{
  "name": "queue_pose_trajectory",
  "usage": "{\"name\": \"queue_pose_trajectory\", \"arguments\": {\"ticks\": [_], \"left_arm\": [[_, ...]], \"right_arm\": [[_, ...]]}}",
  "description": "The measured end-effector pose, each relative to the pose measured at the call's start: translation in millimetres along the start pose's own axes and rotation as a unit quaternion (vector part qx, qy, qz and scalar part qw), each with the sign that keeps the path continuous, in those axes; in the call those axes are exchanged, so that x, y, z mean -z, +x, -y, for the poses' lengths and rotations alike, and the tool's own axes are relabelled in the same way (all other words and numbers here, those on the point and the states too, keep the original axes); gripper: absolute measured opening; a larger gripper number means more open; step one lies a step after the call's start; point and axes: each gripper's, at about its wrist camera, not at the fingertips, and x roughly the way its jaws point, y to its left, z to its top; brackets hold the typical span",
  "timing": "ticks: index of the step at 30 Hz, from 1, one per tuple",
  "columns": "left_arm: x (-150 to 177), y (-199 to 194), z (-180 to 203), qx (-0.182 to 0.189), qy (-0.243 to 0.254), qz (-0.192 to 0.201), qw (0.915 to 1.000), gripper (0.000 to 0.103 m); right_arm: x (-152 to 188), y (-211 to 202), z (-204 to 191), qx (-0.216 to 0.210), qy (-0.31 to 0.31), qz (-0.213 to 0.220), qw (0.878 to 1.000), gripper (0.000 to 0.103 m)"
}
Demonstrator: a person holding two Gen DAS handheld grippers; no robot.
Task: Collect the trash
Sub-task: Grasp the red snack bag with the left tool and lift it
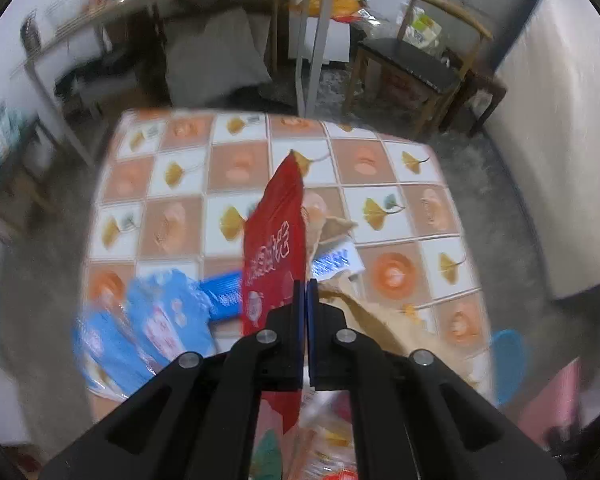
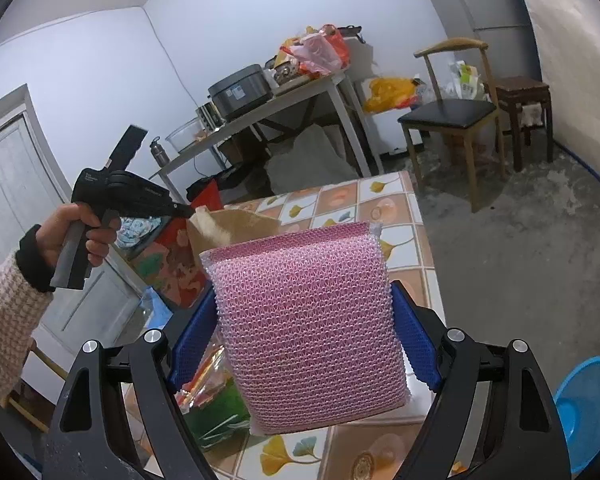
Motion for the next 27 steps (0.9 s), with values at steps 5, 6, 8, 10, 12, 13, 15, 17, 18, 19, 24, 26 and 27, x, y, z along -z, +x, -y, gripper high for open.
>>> {"name": "queue_pose_trajectory", "arguments": {"ticks": [5, 6, 8, 10, 12, 13, 15, 17, 18, 19, 24, 26, 27], "left_arm": [[15.3, 20.7, -22.8, 0.049, -0.053, -0.042, 0.9965, 0.005], [17.8, 23.3, -25.4, 0.048, -0.056, -0.046, 0.9962, 0.006], [22.1, 28.2, -31.8, 0.054, -0.064, -0.052, 0.9951, 0.01], [25.3, 31.2, -38.2, 0.065, -0.076, -0.056, 0.9934, 0.013], [27.6, 32.7, -43.9, 0.065, -0.081, -0.057, 0.9929, 0.014], [27.7, 32.8, -46.3, 0.061, -0.079, -0.056, 0.9934, 0.013], [27.8, 34.3, -49.2, 0.057, -0.078, -0.055, 0.9938, 0.013], [28.1, 37.1, -52.1, 0.055, -0.081, -0.059, 0.9935, 0.013], [28.0, 37.9, -52.8, 0.054, -0.081, -0.06, 0.9935, 0.013], [27.8, 38.7, -51.9, 0.048, -0.079, -0.06, 0.9939, 0.014], [39.5, 31.7, -26.4, 0.009, -0.006, -0.054, 0.9985, 0.049], [51.6, 31.0, -9.2, -0.021, 0.054, -0.05, 0.9971, 0.058], [59.5, 33.6, 0.7, -0.041, 0.088, -0.049, 0.9941, 0.059]], "right_arm": [[-0.7, -2.1, 2.8, 0.003, -0.001, 0.002, 1.0, 0.078], [-0.2, -2.2, 3.3, 0.004, -0.001, 0.002, 1.0, 0.078], [0.2, -1.2, 3.5, 0.005, 0.001, 0.0, 1.0, 0.078], [0.8, -0.2, 3.8, 0.007, 0.002, -0.001, 1.0, 0.078], [0.9, 1.1, 2.7, 0.008, 0.003, -0.003, 1.0, 0.078], [0.5, 2.9, 2.6, 0.008, 0.003, -0.003, 1.0, 0.078], [0.0, 5.2, 1.1, 0.008, 0.003, -0.005, 1.0, 0.078], [-0.3, 6.9, -0.1, 0.007, 0.003, -0.008, 1.0, 0.078], [-0.4, 7.9, -0.5, 0.006, 0.002, -0.008, 1.0, 0.078], [-0.6, 8.5, -1.2, 0.006, 0.001, -0.009, 1.0, 0.078], [-1.4, 9.7, -2.7, 0.006, -0.002, -0.013, 1.0, 0.078], [-1.7, 11.2, -0.8, 0.007, -0.003, -0.015, 1.0, 0.078], [-1.9, 12.3, -0.6, 0.007, -0.002, -0.015, 1.0, 0.078]]}}
